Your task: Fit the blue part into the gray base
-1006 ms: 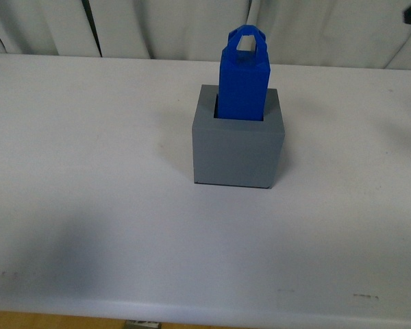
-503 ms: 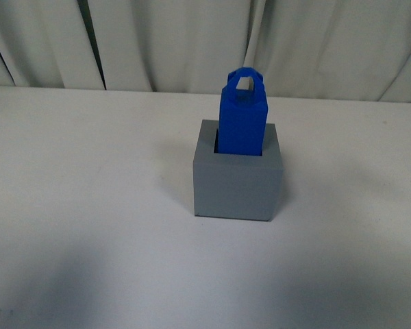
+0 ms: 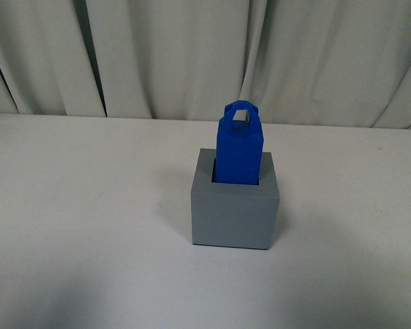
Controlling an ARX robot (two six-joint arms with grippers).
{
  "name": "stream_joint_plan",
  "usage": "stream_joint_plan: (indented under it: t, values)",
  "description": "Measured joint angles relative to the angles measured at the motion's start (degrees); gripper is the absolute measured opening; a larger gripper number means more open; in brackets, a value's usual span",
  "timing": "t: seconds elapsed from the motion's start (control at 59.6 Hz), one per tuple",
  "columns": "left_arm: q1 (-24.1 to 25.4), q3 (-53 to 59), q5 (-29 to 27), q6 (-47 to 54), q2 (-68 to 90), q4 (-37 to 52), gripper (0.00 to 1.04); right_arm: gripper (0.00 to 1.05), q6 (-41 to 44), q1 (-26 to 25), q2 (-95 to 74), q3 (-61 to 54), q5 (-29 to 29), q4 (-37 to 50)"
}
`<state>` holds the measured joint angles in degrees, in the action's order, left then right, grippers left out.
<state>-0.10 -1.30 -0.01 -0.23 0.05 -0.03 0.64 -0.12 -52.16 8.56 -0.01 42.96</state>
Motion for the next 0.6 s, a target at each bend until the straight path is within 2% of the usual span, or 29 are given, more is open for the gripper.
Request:
stream_joint_plan:
  t: [0.436, 0.537, 0.604]
  values:
    - [0.0, 0.0, 0.0, 0.0, 0.0, 0.0, 0.98, 0.01, 0.0, 0.0, 14.3, -5.6, 0.0, -8.5]
    - [0.0, 0.0, 0.0, 0.0, 0.0, 0.0, 0.98, 0.01, 0.0, 0.0, 15.6, -8.0, 0.0, -7.0]
    - [0.0, 0.0, 0.0, 0.0, 0.0, 0.0, 0.98, 0.01, -0.1, 0.0, 18.3, -8.2, 0.0, -10.0]
